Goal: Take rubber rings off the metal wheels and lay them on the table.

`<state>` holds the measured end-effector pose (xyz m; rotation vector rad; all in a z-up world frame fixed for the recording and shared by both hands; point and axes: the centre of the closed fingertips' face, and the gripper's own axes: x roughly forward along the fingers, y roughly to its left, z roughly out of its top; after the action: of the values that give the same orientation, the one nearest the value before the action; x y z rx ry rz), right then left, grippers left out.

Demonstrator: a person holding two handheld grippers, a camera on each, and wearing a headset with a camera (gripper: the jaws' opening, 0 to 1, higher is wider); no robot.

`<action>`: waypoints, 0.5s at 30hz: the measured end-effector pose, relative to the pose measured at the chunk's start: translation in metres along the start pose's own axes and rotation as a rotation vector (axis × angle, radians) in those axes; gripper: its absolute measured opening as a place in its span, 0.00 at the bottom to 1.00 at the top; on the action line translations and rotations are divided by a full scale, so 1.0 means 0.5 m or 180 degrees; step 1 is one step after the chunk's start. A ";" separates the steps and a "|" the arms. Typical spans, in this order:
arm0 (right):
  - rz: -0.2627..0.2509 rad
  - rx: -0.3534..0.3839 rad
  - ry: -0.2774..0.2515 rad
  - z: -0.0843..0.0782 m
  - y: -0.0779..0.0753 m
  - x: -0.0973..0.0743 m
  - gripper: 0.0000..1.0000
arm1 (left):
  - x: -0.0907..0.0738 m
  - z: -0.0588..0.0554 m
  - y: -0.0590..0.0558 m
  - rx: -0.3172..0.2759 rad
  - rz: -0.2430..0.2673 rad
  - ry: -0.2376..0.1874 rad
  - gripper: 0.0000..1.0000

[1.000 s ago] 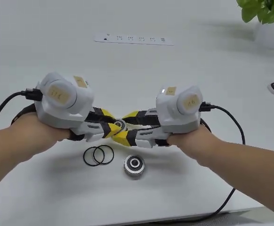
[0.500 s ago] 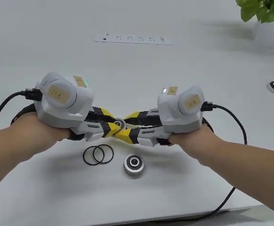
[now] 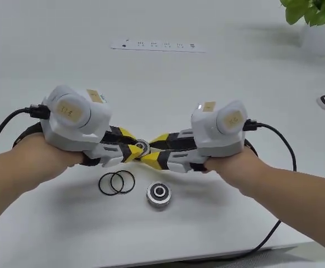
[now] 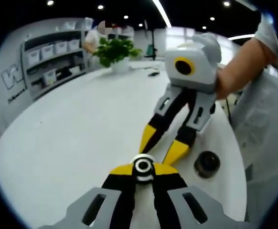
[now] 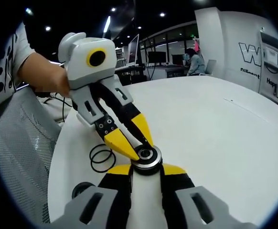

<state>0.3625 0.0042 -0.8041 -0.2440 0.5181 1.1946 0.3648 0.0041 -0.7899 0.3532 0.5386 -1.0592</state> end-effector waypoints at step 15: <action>0.0012 0.0040 0.0014 -0.004 0.000 -0.004 0.16 | 0.001 0.000 -0.001 0.0001 0.0001 0.0014 0.13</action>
<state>0.3615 0.0018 -0.8048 -0.2351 0.5301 1.1944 0.3646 0.0036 -0.7903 0.3561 0.5424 -1.0585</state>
